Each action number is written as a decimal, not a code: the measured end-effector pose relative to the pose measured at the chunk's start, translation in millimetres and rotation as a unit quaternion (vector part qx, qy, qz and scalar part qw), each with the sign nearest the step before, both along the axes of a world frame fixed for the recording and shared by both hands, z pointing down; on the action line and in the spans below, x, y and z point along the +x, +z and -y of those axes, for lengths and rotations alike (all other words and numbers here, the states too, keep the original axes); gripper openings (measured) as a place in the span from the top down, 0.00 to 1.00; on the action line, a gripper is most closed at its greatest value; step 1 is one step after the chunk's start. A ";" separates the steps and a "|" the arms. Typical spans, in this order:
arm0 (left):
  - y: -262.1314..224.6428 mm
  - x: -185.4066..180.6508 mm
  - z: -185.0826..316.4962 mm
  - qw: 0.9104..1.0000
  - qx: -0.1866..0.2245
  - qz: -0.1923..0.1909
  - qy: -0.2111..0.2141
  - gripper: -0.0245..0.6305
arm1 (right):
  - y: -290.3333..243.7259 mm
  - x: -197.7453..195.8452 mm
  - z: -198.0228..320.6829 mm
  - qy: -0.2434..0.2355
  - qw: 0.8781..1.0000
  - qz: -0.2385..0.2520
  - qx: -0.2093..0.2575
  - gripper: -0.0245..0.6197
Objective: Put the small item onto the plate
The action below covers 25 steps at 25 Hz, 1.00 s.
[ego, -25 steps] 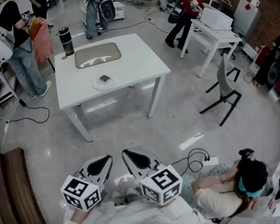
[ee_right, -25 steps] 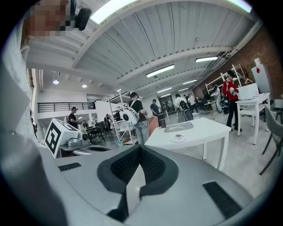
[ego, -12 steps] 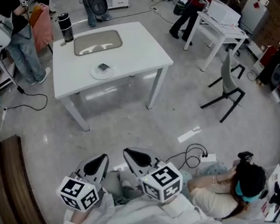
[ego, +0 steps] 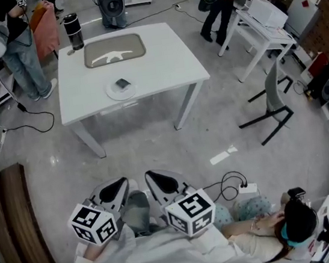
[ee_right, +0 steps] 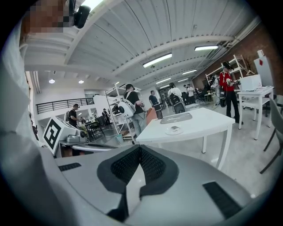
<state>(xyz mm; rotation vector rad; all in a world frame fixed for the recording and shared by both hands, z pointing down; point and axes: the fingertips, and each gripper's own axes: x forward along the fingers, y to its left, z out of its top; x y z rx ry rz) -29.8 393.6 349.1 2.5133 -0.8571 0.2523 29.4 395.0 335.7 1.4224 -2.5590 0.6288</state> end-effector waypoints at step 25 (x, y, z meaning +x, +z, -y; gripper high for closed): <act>-0.9 8.3 221.6 0.997 -0.017 0.016 0.074 0.95 | -9.4 4.1 217.1 0.062 0.998 -0.009 -0.017 0.94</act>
